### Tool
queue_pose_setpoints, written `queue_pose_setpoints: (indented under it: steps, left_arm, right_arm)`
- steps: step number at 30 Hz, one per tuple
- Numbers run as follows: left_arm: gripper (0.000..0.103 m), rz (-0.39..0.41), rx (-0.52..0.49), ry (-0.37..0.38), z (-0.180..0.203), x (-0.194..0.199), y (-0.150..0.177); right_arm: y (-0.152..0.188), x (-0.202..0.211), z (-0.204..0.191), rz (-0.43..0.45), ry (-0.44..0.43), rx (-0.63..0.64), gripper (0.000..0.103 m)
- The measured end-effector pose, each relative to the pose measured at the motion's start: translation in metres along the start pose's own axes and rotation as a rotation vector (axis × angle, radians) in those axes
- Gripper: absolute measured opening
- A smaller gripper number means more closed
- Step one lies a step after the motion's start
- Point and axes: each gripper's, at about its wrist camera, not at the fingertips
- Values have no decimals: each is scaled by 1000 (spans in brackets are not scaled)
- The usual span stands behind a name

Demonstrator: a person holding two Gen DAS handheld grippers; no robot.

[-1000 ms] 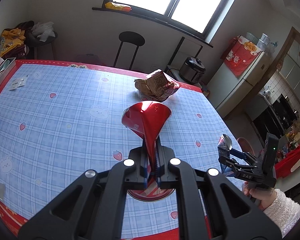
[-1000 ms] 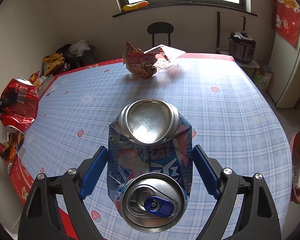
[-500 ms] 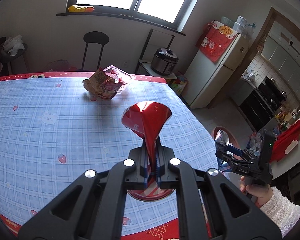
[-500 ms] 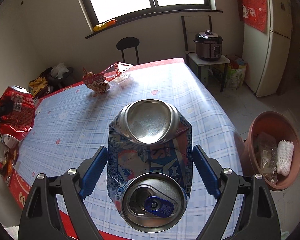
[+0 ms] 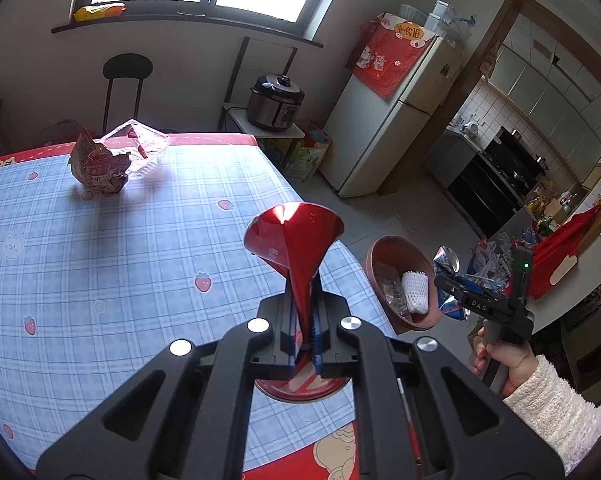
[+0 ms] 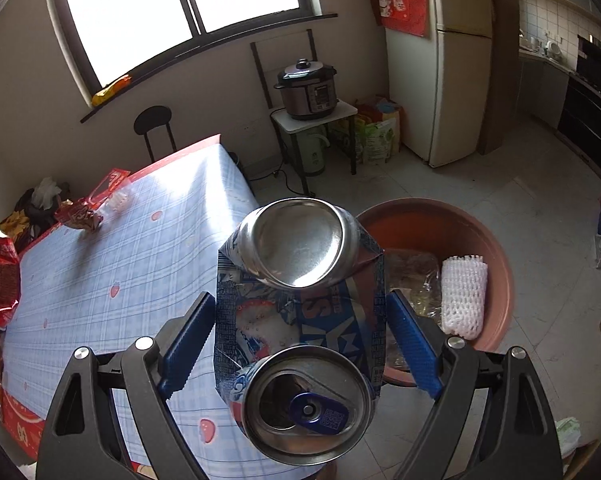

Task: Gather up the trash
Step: 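Carry the blue-white can over the pot and open the right gripper, then carry the red can over the pot and open the left gripper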

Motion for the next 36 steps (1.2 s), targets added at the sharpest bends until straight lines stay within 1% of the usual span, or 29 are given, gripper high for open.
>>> queue_pose_setpoints:
  steps: [4,7,9,11,15,20,24,26,29,32,36]
  left_arm:
    - [10,-20,11,1,14,-15,6]
    - [10,-30,12,-2,25,-25,8]
    - [10,-32,14,-2,30,-29,9]
    - [10,-32,12,-6,36,-32,10]
    - [10,-33,12,-5,46,-38,9]
    - [10,-39,-11,-5,61,-45,10]
    - [10,-42,-36,7,73,-52,8]
    - [10,-44,-49,15,79,-54,7]
    - [10,-51,-64,30,87,-60,7]
    - [10,-64,-89,49,97,-69,6]
    - [10,-92,-130,92,119,-90,4]
  right_arm:
    - [-12,-5,55,-7,36,-93,84]
    - [-17,-16,92,-24,67,-156,85]
    - [-19,-26,109,-52,86,-187,85]
    - [-22,-32,121,-64,87,-210,85]
    - [-29,-37,126,-71,95,-193,85]
    - [-36,-45,129,-74,83,-191,85]
    - [-35,-42,124,-69,80,-145,92]
    - [-39,-37,117,-56,95,-93,96]
    - [-42,-23,108,-31,85,-56,96]
    - [-42,-2,106,1,82,-54,97]
    - [-38,28,110,42,75,-87,97]
Point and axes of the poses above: each gripper's, at about its wrist camera, not at the fingertips, and x roughly against the way its jaws point, z to its right, y to its underside, and after that the axes turned 7 degrees about -y, right-handed
